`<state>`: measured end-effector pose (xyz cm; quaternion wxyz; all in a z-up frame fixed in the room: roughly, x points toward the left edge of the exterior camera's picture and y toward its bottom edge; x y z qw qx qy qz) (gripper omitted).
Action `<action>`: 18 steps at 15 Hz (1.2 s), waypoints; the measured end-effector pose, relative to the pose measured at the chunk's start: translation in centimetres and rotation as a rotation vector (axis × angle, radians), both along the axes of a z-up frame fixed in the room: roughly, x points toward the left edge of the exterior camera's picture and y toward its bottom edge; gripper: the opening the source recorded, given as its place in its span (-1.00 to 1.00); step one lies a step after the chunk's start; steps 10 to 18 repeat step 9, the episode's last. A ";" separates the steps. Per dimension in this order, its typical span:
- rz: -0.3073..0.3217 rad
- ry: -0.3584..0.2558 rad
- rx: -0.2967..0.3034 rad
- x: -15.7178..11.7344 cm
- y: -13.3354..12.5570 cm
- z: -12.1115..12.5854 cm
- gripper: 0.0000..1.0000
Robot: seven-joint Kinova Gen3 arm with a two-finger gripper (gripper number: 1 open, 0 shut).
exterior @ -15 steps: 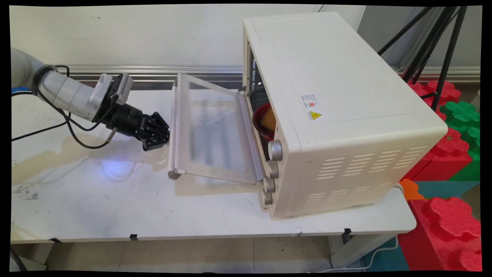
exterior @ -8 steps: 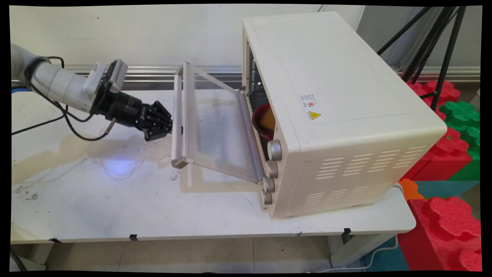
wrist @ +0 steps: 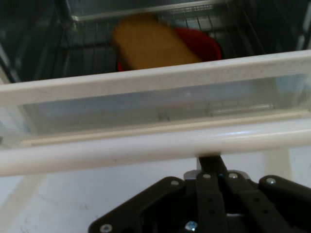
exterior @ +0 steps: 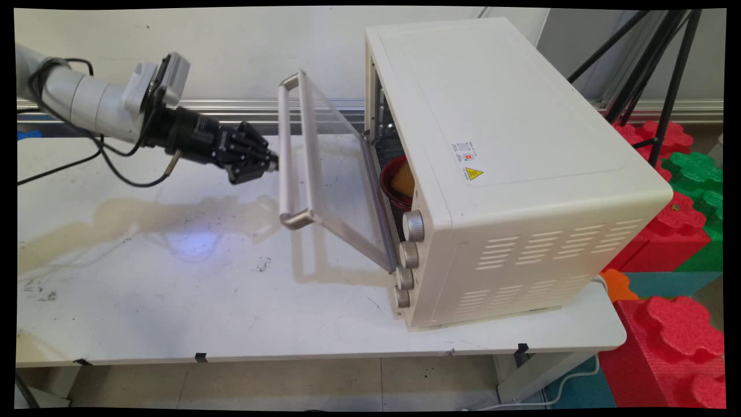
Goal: Close the oven
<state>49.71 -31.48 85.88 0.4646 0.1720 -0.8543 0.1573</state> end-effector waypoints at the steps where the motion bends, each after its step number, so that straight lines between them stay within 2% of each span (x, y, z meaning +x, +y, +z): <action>1: 0.001 0.011 -0.010 -0.4 -0.4 0.5 -1.00; 9: -0.003 0.043 -0.052 -2.3 -1.9 2.3 -1.00; 18: -0.003 0.043 -0.052 -2.3 -1.9 2.3 -1.00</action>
